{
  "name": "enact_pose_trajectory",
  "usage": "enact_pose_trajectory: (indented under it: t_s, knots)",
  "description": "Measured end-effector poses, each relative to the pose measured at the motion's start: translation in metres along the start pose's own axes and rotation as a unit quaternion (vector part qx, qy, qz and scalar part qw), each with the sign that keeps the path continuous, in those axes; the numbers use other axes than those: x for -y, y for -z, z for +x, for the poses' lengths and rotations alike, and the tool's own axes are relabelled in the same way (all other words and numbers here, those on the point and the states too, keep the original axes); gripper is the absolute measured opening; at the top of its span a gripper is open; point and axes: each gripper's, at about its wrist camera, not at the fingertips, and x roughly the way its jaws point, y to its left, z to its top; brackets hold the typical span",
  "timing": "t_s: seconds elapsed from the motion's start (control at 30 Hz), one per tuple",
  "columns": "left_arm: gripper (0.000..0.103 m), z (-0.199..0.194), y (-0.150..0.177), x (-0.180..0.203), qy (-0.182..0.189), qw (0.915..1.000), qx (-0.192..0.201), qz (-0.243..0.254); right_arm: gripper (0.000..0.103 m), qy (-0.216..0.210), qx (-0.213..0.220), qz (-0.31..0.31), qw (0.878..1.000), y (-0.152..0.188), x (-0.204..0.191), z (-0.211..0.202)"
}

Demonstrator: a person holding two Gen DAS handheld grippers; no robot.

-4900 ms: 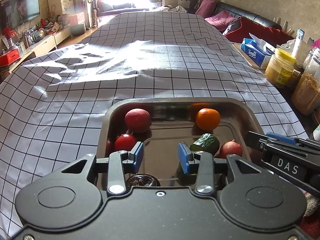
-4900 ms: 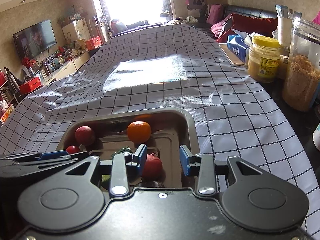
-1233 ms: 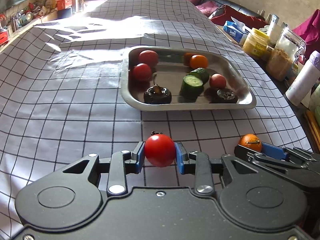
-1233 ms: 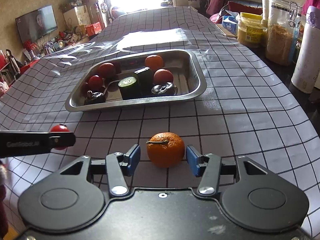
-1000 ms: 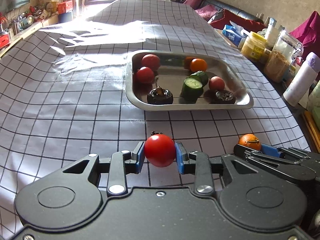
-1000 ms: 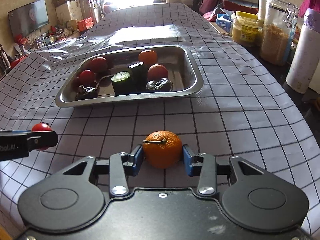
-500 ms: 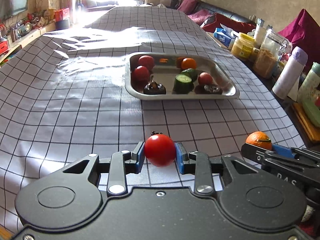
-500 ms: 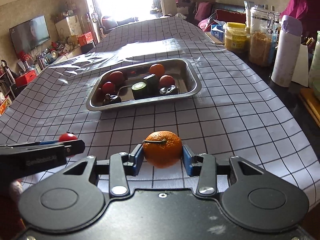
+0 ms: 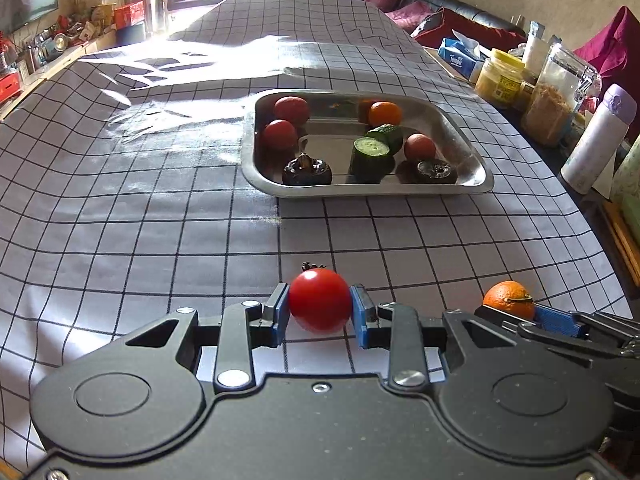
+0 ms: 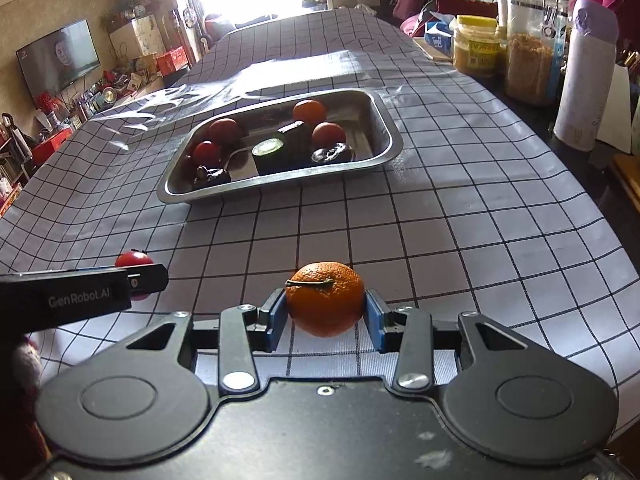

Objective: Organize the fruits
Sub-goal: 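Carry the tomato and the orange over the steel tray with both grippers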

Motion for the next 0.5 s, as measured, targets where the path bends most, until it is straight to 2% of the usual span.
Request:
enact_pose_trajectory:
  t_s: [0.3,0.4,0.5]
  knots:
    - [0.04,0.022,-0.03,0.023,0.002,0.9996,-0.028,0.007,0.043,-0.029,-0.027,-0.001,0.999,-0.015,0.022,0.017]
    - [0.04,0.035,-0.045,0.032,-0.008,0.9992,-0.039,0.009,0.043,-0.052,-0.038,-0.016,0.998,-0.027,0.03,0.027]
    - [0.04,0.05,-0.063,0.036,-0.011,0.9979,-0.063,0.006,0.043,-0.083,-0.068,-0.039,0.993,-0.046,0.04,0.041]
